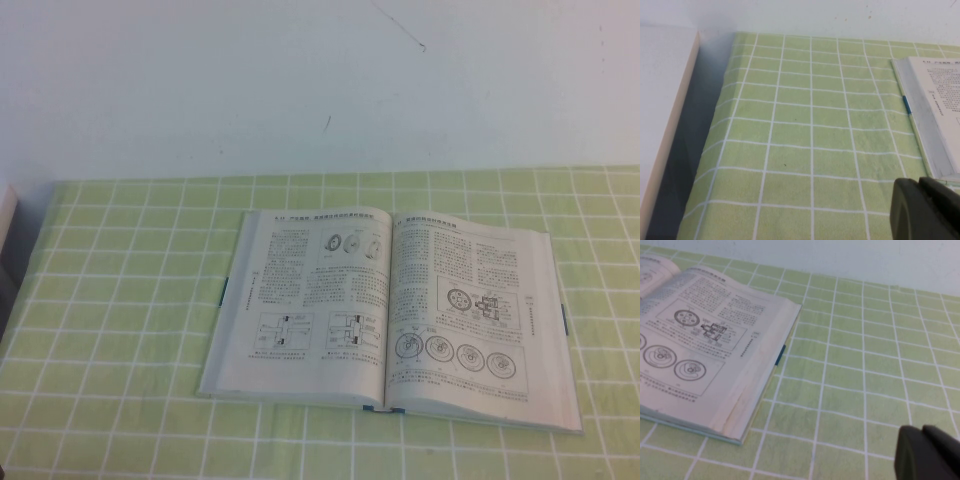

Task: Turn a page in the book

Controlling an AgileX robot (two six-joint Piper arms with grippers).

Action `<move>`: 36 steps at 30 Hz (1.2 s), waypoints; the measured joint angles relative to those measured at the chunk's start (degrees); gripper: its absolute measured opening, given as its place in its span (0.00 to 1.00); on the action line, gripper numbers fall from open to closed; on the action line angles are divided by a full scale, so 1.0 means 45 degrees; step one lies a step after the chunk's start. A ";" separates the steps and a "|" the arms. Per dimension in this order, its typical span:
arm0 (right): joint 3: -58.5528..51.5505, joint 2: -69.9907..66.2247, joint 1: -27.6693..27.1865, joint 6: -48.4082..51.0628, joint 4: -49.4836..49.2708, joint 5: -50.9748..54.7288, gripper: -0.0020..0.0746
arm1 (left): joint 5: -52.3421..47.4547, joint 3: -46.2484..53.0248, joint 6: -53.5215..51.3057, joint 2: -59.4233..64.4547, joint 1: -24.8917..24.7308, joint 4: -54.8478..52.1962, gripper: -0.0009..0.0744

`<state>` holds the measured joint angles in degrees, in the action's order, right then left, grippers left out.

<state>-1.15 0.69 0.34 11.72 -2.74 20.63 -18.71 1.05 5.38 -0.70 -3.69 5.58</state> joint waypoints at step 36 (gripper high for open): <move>-0.0121 0.0000 0.0000 0.0000 0.0000 -0.1085 0.02 | 0.4022 0.0076 -0.0052 0.0000 0.0000 0.0041 0.01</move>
<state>-1.70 0.69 0.34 11.72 -2.74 15.74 -0.61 1.40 5.15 -0.70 -3.69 5.77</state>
